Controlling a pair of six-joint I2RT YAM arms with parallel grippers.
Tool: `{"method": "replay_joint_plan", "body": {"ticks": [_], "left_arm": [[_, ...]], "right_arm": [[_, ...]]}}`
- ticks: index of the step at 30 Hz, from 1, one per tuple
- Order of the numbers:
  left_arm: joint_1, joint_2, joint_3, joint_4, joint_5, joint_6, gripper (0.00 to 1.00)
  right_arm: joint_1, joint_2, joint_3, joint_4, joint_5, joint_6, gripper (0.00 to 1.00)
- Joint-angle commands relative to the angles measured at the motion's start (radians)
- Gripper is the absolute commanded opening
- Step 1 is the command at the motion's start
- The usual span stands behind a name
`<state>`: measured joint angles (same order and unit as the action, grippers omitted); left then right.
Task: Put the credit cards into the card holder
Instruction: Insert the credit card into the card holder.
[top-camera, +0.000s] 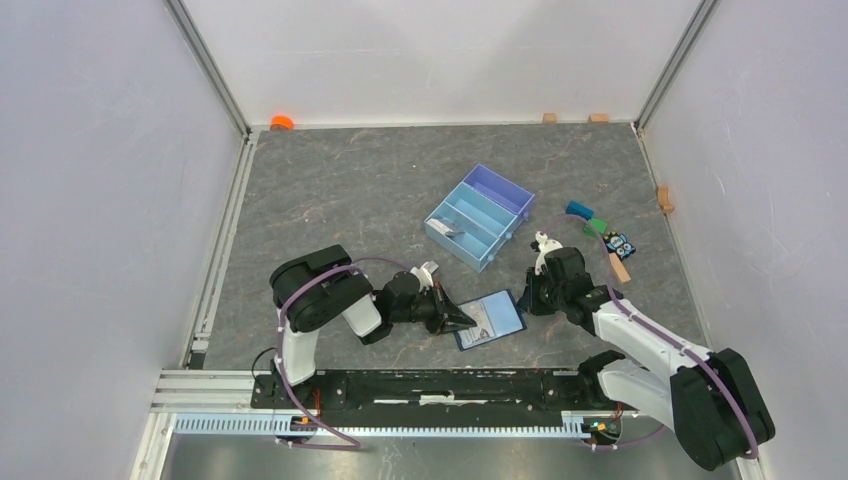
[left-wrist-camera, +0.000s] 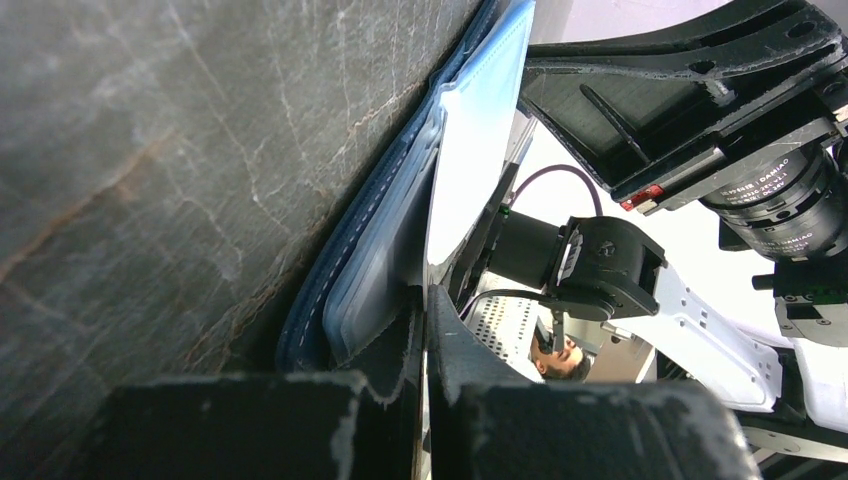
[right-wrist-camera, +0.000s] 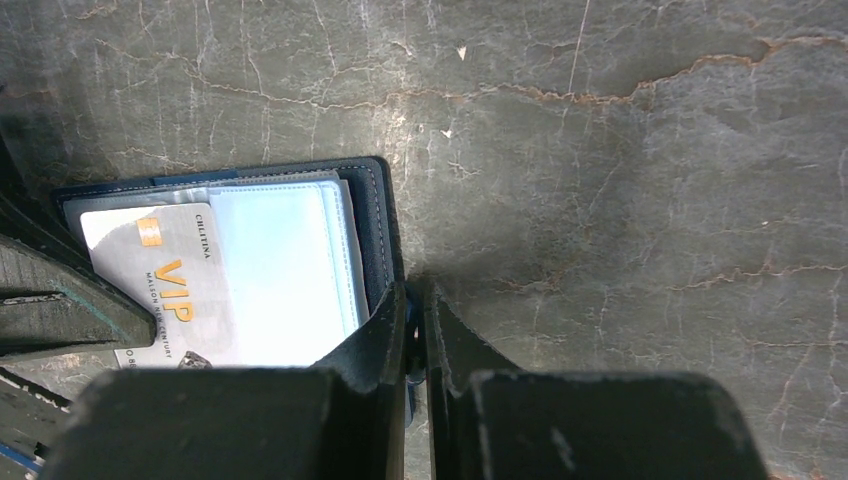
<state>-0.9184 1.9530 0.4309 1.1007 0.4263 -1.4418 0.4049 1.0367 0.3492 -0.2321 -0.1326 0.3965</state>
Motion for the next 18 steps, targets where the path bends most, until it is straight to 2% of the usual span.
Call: {"method": "replay_joint_plan", "body": {"ticks": [1, 18], "left_arm": [[-0.008, 0.023, 0.005, -0.005, -0.024, 0.046, 0.02], [-0.011, 0.063, 0.012, 0.029, -0.024, 0.039, 0.02]], "right_arm": [[0.0, 0.005, -0.031, -0.12, 0.042, -0.011, 0.0], [-0.001, -0.012, -0.029, -0.131, 0.047, -0.009, 0.0]]}}
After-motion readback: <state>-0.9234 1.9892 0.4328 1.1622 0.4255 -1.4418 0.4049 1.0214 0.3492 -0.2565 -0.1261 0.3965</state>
